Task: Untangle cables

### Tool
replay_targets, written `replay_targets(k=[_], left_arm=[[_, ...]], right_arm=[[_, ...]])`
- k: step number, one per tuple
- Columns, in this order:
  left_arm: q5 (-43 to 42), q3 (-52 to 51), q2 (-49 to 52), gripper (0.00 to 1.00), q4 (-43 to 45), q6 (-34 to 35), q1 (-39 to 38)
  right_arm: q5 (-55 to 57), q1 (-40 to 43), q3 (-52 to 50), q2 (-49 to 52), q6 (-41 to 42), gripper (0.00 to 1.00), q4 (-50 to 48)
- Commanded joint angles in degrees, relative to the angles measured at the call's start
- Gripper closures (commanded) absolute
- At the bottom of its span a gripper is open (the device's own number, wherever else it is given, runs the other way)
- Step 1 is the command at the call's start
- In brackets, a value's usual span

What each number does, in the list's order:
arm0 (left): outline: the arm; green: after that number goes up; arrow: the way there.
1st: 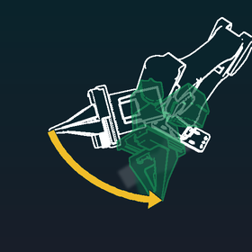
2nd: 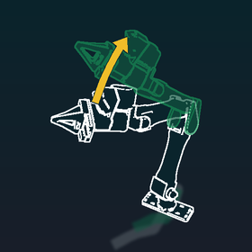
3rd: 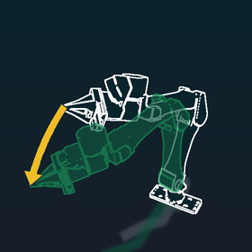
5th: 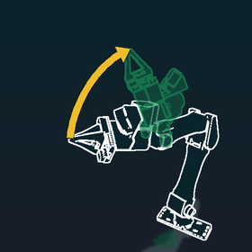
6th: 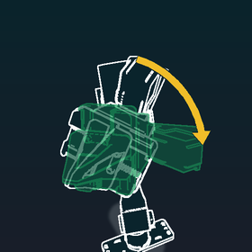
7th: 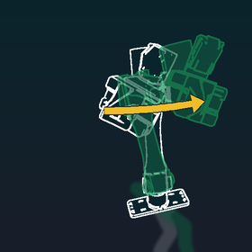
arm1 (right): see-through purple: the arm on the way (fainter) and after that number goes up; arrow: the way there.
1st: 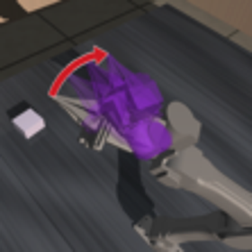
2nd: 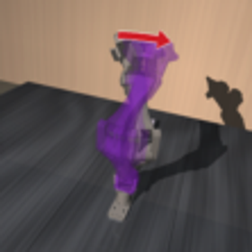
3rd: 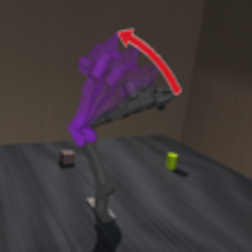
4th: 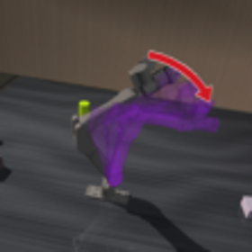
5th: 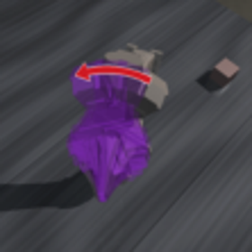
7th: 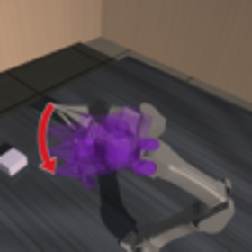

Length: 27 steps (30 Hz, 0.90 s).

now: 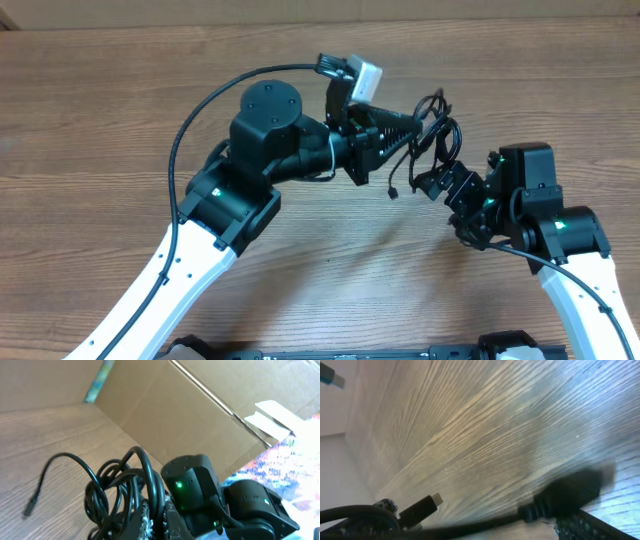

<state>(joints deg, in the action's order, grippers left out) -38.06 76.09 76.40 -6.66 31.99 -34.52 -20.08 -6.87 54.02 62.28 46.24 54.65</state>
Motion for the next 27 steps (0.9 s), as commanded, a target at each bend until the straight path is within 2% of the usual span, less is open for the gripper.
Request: replay_targets(k=[1,17,18,20,22,25,26,27], left_arm=[[-2.08,0.98,-1.09,0.96,3.15,1.25,1.64],[-4.02,0.98,-1.09,0.96,6.93,3.15,7.15],[-4.00,0.98,-1.09,0.96,6.93,3.41,7.19],[-4.28,0.98,-1.09,0.96,6.88,3.41,7.17],[-5.33,0.98,-1.09,0.96,6.86,3.39,7.17],[-5.55,0.98,-1.09,0.96,6.47,3.39,7.17],[-5.53,0.98,-1.09,0.96,6.45,3.39,7.17],[-5.53,0.98,-1.09,0.96,6.47,3.39,7.17]], right_arm=[[4.26,-0.20,1.07,0.50,-0.76,0.00,0.72],[7.21,-0.20,1.07,0.61,-1.84,0.00,1.66],[7.19,-0.20,1.07,0.66,-1.81,0.03,1.75],[7.17,-0.20,1.07,0.66,-1.79,0.25,2.16],[7.19,-0.20,1.07,0.66,-1.79,0.57,2.25],[7.17,-0.20,1.07,0.66,-1.77,0.87,1.51],[7.15,-0.20,1.07,0.66,-1.77,0.94,1.29],[7.13,-0.20,1.07,0.66,-1.77,0.96,1.29]])
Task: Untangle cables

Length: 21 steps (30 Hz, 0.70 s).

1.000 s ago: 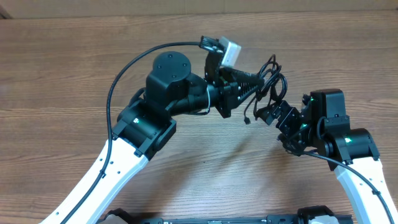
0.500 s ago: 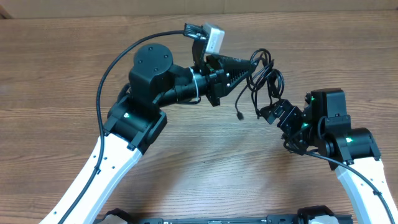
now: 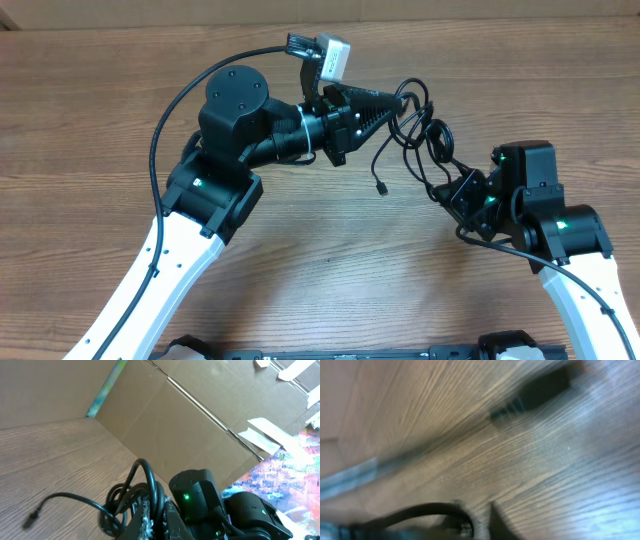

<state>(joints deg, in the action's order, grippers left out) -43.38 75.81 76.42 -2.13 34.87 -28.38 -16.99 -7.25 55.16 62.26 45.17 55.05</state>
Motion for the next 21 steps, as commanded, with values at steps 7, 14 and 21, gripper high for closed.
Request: replay_targets(k=[7,14,21], left_arm=[[0.42,1.27,-1.11,0.96,0.48,0.42,1.03],[9.33,1.22,-0.52,0.96,-22.08,-6.62,0.24],[14.45,1.22,0.79,0.96,-32.52,-8.15,0.15]], right_arm=[[4.09,0.17,-0.07,0.68,-0.74,0.96,1.77],[-0.83,0.17,-0.07,0.66,-0.76,0.96,0.55],[-4.70,0.17,-0.07,0.66,-2.21,0.96,-0.31]])
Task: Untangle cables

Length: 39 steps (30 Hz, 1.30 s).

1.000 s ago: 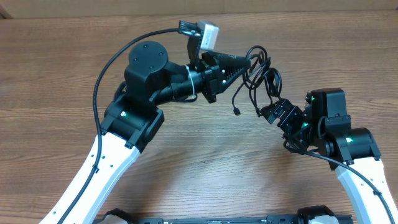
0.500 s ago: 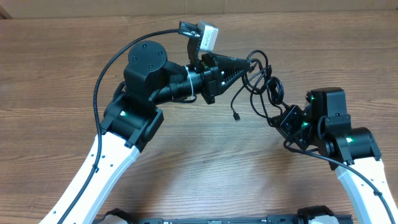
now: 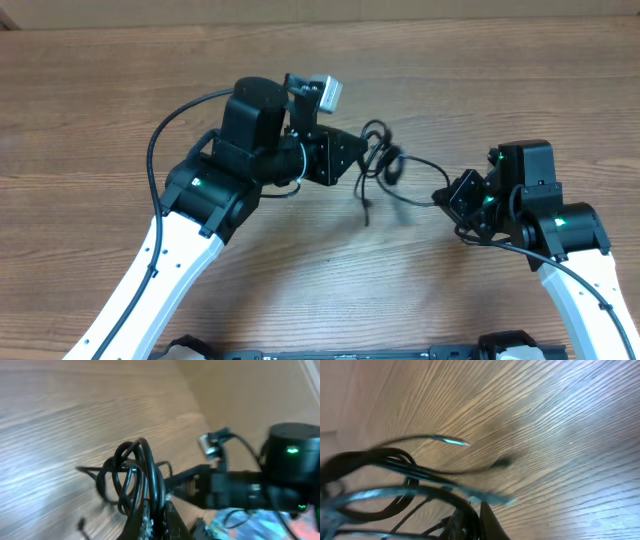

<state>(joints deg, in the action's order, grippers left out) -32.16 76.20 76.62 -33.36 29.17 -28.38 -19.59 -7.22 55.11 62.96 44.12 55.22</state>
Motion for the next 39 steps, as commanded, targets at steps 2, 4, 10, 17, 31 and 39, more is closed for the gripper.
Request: replay_targets(k=[2,4,10,17,31,39], left_arm=[[3.30,0.83,1.27,0.96,-2.93,-3.48,-0.07],[3.45,0.83,1.88,0.95,-3.58,-5.16,-0.17],[7.80,0.79,3.32,0.96,-6.34,-5.20,-0.20],[7.74,0.79,7.80,0.96,-9.92,-4.70,-0.22],[6.36,0.79,16.87,0.96,-9.18,13.62,-0.20],[-6.71,0.79,16.81,0.96,-5.38,-5.51,-0.15]], right_arm=[[-2.69,0.15,-0.02,-0.04,-1.16,0.96,-0.96],[-3.37,0.15,0.00,-0.04,-1.16,0.96,-1.38],[-11.65,0.15,0.04,-0.33,-5.92,0.96,-3.32],[-25.75,0.15,0.04,-2.54,-11.63,0.96,-8.74],[-41.97,0.15,0.04,-6.64,-15.67,0.96,-14.91],[-22.93,0.15,0.04,-6.64,-15.69,0.56,-8.63]])
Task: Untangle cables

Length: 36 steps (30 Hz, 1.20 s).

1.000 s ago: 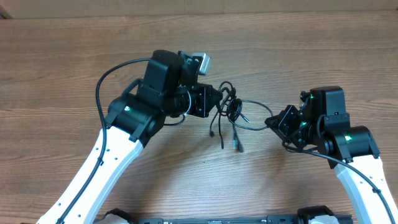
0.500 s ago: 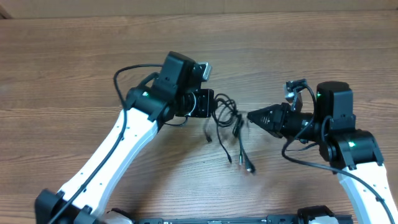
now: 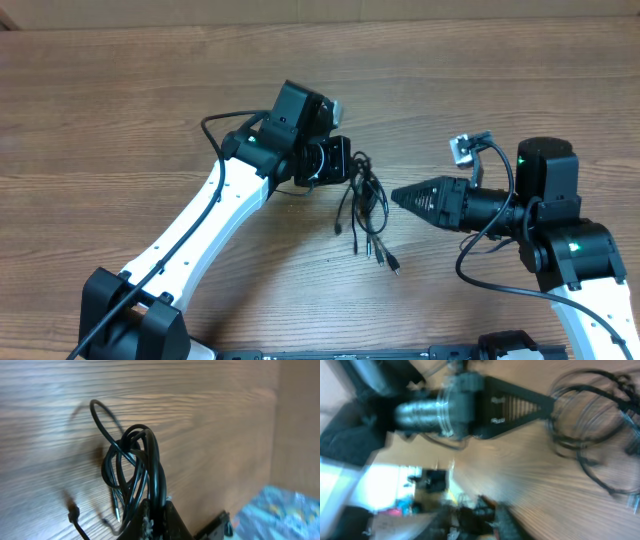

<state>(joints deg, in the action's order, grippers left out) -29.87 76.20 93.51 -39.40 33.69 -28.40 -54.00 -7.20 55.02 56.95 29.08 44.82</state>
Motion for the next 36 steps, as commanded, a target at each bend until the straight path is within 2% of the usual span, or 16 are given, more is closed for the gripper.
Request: replay_targets(k=[1,3,4,7,11,14,17,20,24,27,31,36], left_arm=[[-10.08,0.79,-0.09,0.96,0.66,-11.52,-0.13],[-12.72,0.79,-0.09,0.96,0.55,-15.34,-0.13],[-13.97,0.79,-0.09,0.96,0.44,-17.51,-0.13],[-18.38,0.79,-0.09,0.96,0.68,-24.26,-0.13],[-22.86,0.79,-0.09,0.96,2.19,-27.87,-0.13],[-28.20,0.79,-0.09,0.96,3.78,-31.17,-0.13],[-33.68,0.79,-0.11,0.96,3.85,-36.50,-0.13],[-35.74,0.79,-0.09,0.96,3.87,-38.03,-0.13],[-36.06,0.79,-0.09,0.96,3.85,-38.27,-0.02],[-36.74,0.79,-0.11,0.96,2.93,-39.98,-0.02],[-38.03,0.79,-0.09,0.96,-2.69,-48.00,-0.02],[-42.40,0.79,-0.09,0.96,-5.20,-53.59,-0.02]], right_arm=[[13.97,0.13,0.13,-0.63,-0.66,0.50,2.51],[20.79,0.13,0.13,-0.63,-0.68,0.37,4.37],[23.85,0.13,0.13,-0.61,-0.68,0.34,5.05],[33.53,0.13,0.09,0.17,-2.82,0.31,7.39],[32.94,0.13,0.07,2.27,-9.70,0.40,9.01],[32.96,0.13,0.07,4.26,-11.23,0.49,9.75],[33.00,0.13,0.07,5.95,-11.21,0.53,9.33],[32.96,0.13,0.07,6.91,-12.00,0.54,9.14],[32.96,0.13,0.07,6.93,-21.55,0.70,12.41],[32.83,0.13,0.07,6.93,-23.17,0.71,13.57],[31.30,0.13,0.07,6.93,-23.45,0.69,12.44],[24.65,0.13,0.07,6.93,-31.01,0.67,11.91]])
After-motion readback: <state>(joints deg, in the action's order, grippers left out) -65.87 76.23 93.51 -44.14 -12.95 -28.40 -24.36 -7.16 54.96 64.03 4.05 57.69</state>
